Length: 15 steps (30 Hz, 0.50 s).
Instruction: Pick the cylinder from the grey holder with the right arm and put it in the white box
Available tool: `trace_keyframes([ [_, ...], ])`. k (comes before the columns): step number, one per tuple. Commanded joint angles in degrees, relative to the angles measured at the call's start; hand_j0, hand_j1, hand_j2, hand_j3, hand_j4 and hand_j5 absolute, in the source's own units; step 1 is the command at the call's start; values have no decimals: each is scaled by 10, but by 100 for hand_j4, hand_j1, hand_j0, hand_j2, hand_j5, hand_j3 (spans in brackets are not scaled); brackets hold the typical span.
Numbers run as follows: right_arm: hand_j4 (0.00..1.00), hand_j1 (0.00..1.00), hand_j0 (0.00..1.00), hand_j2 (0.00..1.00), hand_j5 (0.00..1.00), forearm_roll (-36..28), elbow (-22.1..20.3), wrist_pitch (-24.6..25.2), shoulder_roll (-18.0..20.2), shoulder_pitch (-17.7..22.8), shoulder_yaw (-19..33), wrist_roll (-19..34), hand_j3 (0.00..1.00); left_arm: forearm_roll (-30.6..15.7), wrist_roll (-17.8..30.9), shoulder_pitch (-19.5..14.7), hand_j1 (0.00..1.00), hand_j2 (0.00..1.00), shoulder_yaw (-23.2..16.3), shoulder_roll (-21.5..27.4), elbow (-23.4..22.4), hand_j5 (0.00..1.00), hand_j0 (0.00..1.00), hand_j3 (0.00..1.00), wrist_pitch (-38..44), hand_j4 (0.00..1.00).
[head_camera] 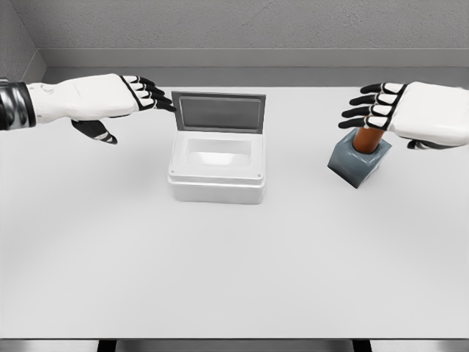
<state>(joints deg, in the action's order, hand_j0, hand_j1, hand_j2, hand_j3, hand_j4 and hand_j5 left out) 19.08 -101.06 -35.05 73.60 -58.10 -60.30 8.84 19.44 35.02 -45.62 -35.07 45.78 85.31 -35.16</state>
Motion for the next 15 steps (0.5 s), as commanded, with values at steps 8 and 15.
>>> trace_keyframes([
  [8, 100, 100, 100, 100, 100, -5, 3, 0, -2, -14, 2, 8, 100, 0, 0, 0, 100, 100, -2, 5, -1, 100, 100, 100, 2, 100],
  [15, 100, 100, 100, 100, 100, -106, 126, 0, -105, -72, 3, 262, 100, 2, 0, 0, 100, 100, 2, 15, -2, 100, 100, 100, 2, 100],
])
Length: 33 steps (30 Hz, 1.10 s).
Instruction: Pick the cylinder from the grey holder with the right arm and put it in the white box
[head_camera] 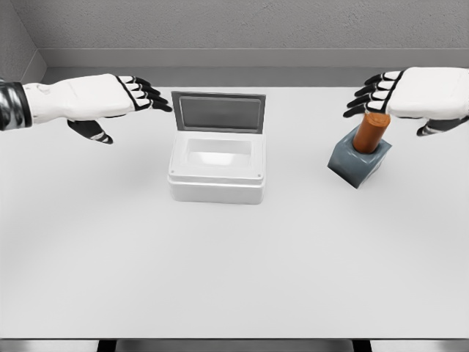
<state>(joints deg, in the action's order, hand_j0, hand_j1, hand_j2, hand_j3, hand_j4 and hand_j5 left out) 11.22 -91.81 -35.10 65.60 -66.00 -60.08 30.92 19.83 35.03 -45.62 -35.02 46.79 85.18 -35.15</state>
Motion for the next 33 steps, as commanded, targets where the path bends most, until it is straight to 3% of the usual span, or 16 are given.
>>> trace_keyframes([
  [1, 100, 100, 100, 100, 100, -28, 44, 1, -28, -1, -1, 41, 100, -1, 0, 0, 100, 100, 0, 15, -1, 100, 100, 100, 2, 100],
  [6, 100, 100, 100, 100, 100, -20, 89, 1, -58, -17, -3, 41, 100, 9, 0, 19, 100, 100, 4, 19, -1, 100, 100, 100, 2, 100],
  [18, 100, 100, 100, 100, 100, 66, 160, 1, -112, -20, -45, 41, 100, 28, 0, 19, 100, 100, 12, 19, 3, 100, 100, 100, 2, 100],
  [23, 100, 100, 100, 100, 100, 73, 167, 1, -125, -20, -46, 41, 100, 28, 0, 20, 100, 100, 12, 43, 3, 100, 100, 100, 2, 100],
  [28, 100, 100, 100, 100, 100, 91, 188, 1, -152, -20, -58, 41, 100, 28, 0, 20, 100, 100, 12, 43, 2, 100, 100, 100, 2, 100],
  [33, 99, 99, 99, 99, 99, 97, 196, 1, -156, -20, -66, 41, 99, 28, 0, 20, 100, 100, 10, 42, 1, 100, 100, 100, 2, 100],
])
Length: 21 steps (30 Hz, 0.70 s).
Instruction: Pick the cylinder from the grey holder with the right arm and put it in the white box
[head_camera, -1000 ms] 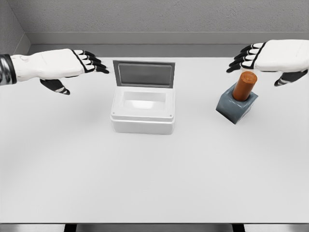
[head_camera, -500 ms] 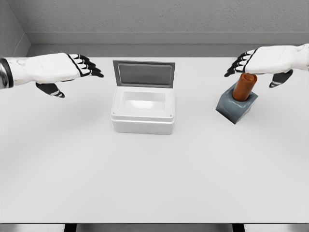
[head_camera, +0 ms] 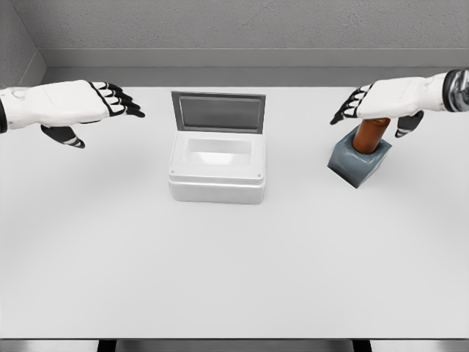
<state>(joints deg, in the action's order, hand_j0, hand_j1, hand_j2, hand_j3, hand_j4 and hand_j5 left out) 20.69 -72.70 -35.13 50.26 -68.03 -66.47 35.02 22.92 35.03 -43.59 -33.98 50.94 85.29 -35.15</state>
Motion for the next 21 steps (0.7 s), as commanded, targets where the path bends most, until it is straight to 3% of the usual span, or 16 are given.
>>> trace_keyframes([
  [1, 99, 99, 99, 99, 99, 6, 5, 1, -4, 0, -2, 0, 99, -2, 0, 0, 100, 100, 0, 0, 0, 100, 100, 100, 2, 100],
  [14, 83, 83, 83, 83, 83, 20, 5, 1, -4, 0, -13, 0, 83, -2, 0, 1, 100, 100, -3, -1, -1, 100, 100, 100, 2, 100],
  [21, 83, 83, 83, 83, 83, 21, 1, 1, -2, -1, -24, 0, 83, -2, 0, 0, 100, 100, -1, -2, -1, 100, 100, 100, 2, 100],
])
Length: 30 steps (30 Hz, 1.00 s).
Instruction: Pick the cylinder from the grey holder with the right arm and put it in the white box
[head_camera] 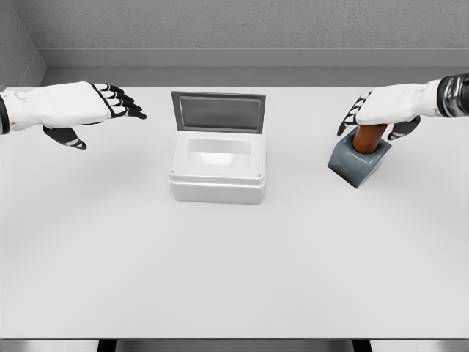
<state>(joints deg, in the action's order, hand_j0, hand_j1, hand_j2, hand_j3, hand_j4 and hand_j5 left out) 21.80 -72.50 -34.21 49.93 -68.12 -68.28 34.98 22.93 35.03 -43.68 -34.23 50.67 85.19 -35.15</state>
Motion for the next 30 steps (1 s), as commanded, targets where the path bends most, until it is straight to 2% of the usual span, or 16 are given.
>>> trace_keyframes([
  [1, 83, 83, 83, 83, 83, 9, -1, -8, 1, 0, -6, 0, 83, -3, 0, 0, 100, 100, 0, 0, 0, 100, 100, 100, 2, 100],
  [4, 78, 78, 78, 78, 78, 9, -10, -8, 3, 0, -6, 0, 78, -3, 0, 1, 100, 100, 0, 0, -1, 100, 100, 100, 2, 100],
  [5, 73, 73, 73, 73, 73, 9, -12, -8, 3, 0, -5, 0, 73, -3, 0, 1, 100, 100, -1, 0, -1, 100, 100, 100, 2, 100],
  [11, 71, 71, 71, 71, 71, 9, -13, -8, 5, 0, -6, 0, 71, -3, 0, 1, 100, 100, 0, 0, 0, 100, 100, 100, 2, 100],
  [16, 60, 60, 60, 60, 60, 9, -13, -8, 5, 0, -5, 0, 60, -3, 0, 1, 100, 100, 0, 1, 0, 100, 100, 100, 2, 100],
  [21, 54, 54, 54, 54, 54, 9, -13, -8, 6, -2, -5, 0, 54, -4, 0, 2, 100, 100, 3, 3, 1, 100, 100, 100, 2, 100],
  [27, 53, 53, 53, 53, 53, 7, -14, -8, 8, -15, -5, 0, 53, -5, 0, 2, 100, 100, 4, 4, 1, 100, 100, 100, 2, 100],
  [30, 50, 50, 50, 50, 50, 7, -33, -8, 18, -16, -1, 0, 50, -6, 0, 1, 100, 100, 4, 4, 1, 100, 100, 100, 2, 100],
])
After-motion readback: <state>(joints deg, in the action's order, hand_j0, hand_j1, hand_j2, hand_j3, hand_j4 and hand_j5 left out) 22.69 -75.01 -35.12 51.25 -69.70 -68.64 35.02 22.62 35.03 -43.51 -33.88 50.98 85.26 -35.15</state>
